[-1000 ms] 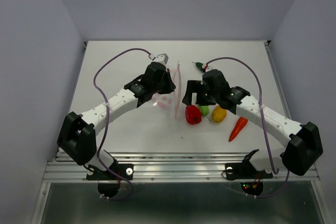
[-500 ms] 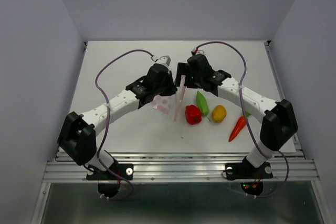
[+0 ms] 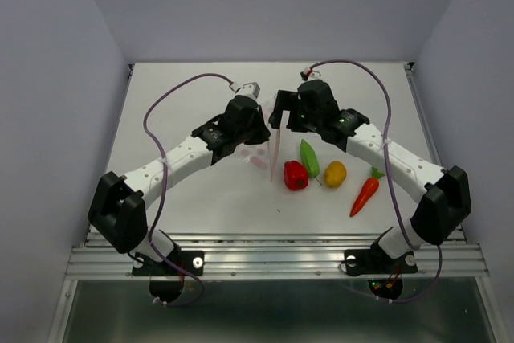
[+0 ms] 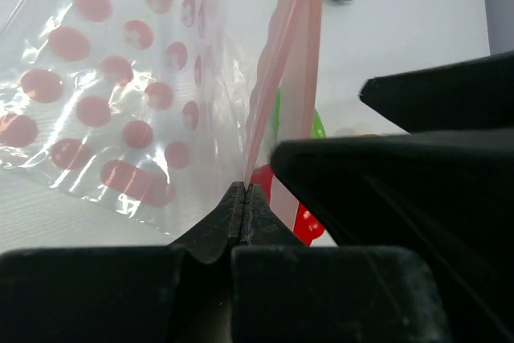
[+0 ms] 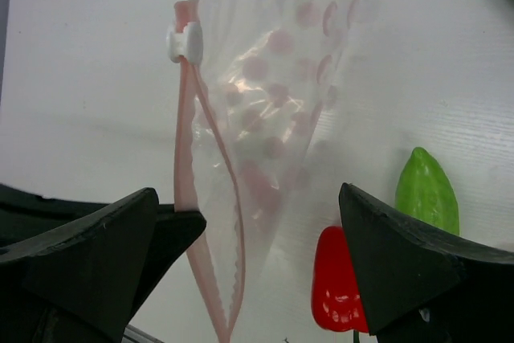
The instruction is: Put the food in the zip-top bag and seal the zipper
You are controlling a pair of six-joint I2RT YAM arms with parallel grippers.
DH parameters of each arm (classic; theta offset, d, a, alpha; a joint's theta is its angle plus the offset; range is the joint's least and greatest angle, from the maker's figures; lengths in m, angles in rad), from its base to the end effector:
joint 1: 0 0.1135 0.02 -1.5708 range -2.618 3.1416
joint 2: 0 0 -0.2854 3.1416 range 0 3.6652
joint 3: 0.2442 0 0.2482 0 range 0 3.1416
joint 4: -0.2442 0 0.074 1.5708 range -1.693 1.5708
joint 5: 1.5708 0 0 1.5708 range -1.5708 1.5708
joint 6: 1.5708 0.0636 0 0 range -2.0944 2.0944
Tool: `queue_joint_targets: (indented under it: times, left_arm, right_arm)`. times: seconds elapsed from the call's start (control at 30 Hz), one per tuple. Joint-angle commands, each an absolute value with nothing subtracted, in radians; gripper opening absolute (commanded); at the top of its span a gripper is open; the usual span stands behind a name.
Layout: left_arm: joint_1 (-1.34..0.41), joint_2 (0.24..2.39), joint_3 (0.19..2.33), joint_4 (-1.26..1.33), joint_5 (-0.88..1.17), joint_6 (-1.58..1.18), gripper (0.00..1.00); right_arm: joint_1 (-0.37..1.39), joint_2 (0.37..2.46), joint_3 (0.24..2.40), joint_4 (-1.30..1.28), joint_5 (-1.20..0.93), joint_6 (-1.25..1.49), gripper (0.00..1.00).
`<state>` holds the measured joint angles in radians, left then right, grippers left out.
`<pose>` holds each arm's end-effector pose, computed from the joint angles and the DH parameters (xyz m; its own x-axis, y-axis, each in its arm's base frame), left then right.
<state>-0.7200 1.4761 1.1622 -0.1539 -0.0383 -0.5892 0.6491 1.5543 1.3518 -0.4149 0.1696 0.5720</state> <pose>0.2748 -0.2378 0.3183 -0.6337 -0.1828 -0.7517 0.3381 0.8085 -0.4816 0.3050 0.2180 0.3301 -0.6509 0.1758 -0.7385 -0.1591 0.9196 0.3592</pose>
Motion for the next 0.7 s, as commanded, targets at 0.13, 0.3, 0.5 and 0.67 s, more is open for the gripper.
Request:
queue_joint_targets:
  times: [0.13,0.3,0.5,0.67]
  left_arm:
    - [-0.721,1.477,1.218,-0.126,-0.055,-0.594,0.00]
    - [-0.721,1.470,1.221,-0.121,-0.055,-0.594,0.00]
    - [-0.721,1.473,1.221,-0.120,-0.045,-0.591,0.00]
    - [-0.721,1.460,1.216,-0.118,-0.035,-0.591,0.00]
  right_arm:
    - [0.646,1.387,1.296,-0.370,0.133,0.534,1.00]
    - [0.646,1.353,1.218,-0.370,0.153,0.537,1.00]
    - [0.646,1.474,1.255,-0.365,0.124,0.523,1.00]
    - [0.646,1.609,1.345,-0.362,0.152,0.518,1.00]
